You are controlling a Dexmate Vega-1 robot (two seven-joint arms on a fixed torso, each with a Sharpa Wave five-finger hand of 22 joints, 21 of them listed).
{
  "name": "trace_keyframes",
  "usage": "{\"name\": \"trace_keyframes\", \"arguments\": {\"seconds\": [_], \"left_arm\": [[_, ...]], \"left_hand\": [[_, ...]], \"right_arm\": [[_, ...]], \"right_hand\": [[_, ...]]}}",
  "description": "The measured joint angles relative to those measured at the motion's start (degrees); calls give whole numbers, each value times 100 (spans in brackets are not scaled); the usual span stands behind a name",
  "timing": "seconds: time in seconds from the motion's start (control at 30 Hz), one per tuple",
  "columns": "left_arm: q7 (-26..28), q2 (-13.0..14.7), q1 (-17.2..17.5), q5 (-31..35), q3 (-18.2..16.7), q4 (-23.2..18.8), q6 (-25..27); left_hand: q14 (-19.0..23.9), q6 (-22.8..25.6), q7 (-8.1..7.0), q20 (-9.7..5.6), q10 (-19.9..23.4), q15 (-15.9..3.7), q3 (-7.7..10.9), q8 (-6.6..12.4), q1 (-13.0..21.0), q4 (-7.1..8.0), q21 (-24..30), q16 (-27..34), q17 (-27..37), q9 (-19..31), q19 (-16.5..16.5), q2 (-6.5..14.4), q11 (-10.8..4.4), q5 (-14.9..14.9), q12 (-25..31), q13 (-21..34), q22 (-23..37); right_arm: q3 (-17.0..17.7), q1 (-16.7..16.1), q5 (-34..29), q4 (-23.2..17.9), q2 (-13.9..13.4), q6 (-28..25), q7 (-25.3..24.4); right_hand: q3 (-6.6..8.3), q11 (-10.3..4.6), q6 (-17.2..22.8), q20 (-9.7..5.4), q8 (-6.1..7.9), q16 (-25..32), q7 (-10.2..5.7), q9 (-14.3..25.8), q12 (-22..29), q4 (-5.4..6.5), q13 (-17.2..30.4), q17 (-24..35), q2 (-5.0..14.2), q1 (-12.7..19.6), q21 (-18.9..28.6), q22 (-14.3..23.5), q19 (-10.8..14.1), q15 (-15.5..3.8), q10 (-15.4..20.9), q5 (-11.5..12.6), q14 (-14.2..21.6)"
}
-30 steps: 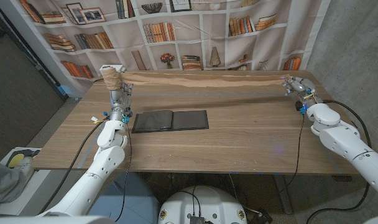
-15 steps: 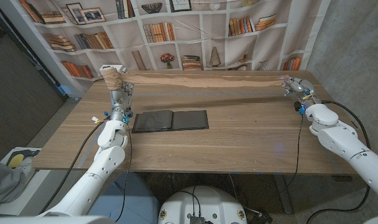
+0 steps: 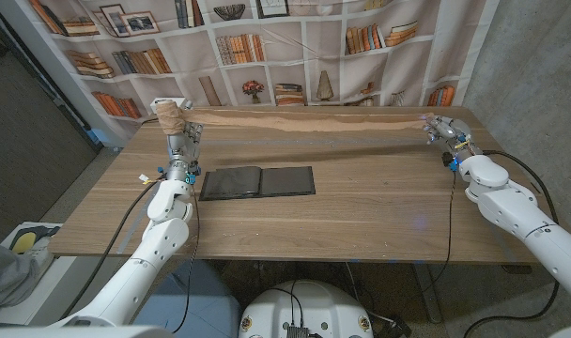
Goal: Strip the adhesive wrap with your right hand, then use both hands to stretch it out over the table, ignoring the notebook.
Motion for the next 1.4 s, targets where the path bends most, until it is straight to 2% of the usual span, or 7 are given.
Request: {"name": "trace_keyframes", "arguments": {"seconds": [0.8,1.4], "left_arm": [[-33,-16,72,-13,11,-56,-51],[-6,-23,150,-4,-1,-116,-110]], "left_hand": [[0,0,0,0,0,0,0,0,0,0,0,0,1,1,0,0,0,0,23,1,0],[0,21,21,0,0,0,0,39,0,0,0,0,1,1,0,0,0,0,23,-26,0]], "right_arm": [[85,-200,36,-211,-73,-37,-95],[95,-196,44,-213,-86,-49,-65]], "right_hand": [[-1,0,0,22,0,0,0,1,-1,0,-24,0,6,-6,0,1,-22,-1,0,0,0],[24,0,0,22,0,45,0,2,-1,-25,-23,0,2,-47,0,-27,-21,19,0,-22,-19]]}}
